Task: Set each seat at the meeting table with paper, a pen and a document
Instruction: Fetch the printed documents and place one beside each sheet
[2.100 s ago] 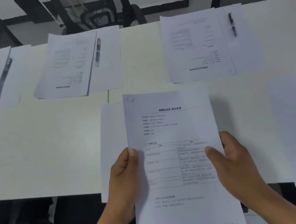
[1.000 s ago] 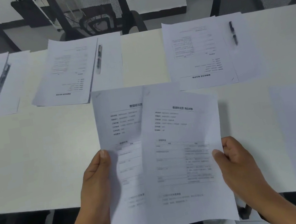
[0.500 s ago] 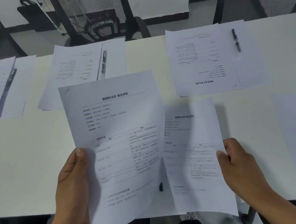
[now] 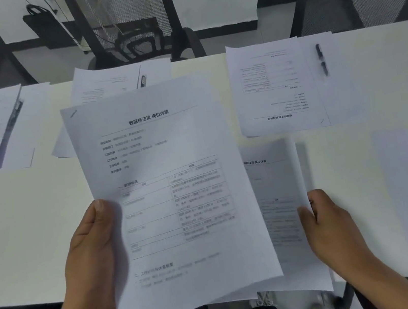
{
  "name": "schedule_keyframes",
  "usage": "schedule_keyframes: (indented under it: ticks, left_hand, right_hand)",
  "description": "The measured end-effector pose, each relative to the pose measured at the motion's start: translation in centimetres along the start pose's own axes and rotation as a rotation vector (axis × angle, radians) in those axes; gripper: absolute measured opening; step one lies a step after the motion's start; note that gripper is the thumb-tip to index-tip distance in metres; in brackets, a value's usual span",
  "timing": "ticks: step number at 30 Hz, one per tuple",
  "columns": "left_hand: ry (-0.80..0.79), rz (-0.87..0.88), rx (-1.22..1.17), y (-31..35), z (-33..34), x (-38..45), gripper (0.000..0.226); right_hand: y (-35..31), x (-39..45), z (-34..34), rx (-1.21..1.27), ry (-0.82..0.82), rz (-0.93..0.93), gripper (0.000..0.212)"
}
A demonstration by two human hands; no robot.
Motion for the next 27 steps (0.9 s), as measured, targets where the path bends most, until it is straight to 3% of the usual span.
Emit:
schedule_keyframes:
  ticks: [3, 9, 17, 20, 23, 27]
  left_hand:
    - [-0.052, -0.012, 0.009, -0.3, 1.2, -0.4, 0.042]
    - [-0.12, -0.072, -0.017, -2.4, 3.3, -1.3, 0.041]
    - [-0.162, -0.156, -0.014, -4.5, 5.2, -2.3, 0.038]
    - [-0.171, -0.17, -0.006, -4.8, 5.7, -2.3, 0.04]
    - [-0.168, -0.174, -0.002, -5.2, 6.2, -2.3, 0.038]
    - [-0.194, -0.188, -0.017, -5.4, 7.3, -2.8, 0.039]
  right_hand:
    - [0.1, 0.0, 0.0, -0.026, 0.03, -0.045, 0.002]
    - [1.1, 0.1, 0.8, -0.045, 0.015, -0.096, 0.024]
    - [0.7, 0.0, -0.2, -0.075, 0.017, -0.053, 0.019]
    - [0.2, -0.6, -1.9, 0.02, 0.049, 0.004, 0.042]
    - [-1.1, -1.5, -3.5, 0.288, 0.016, 0.037, 0.019]
    - [-4.7, -3.6, -5.5, 0.628, -0.109, 0.025, 0.052]
Point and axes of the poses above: each hand's wrist, its own x-axis towards the middle knuckle, its own z-axis out of the palm, y = z × x, the point moved 10 cm from there along x, towards the middle knuckle, and after that the axes turned 7 degrees about -x, right-handed, at the moved point
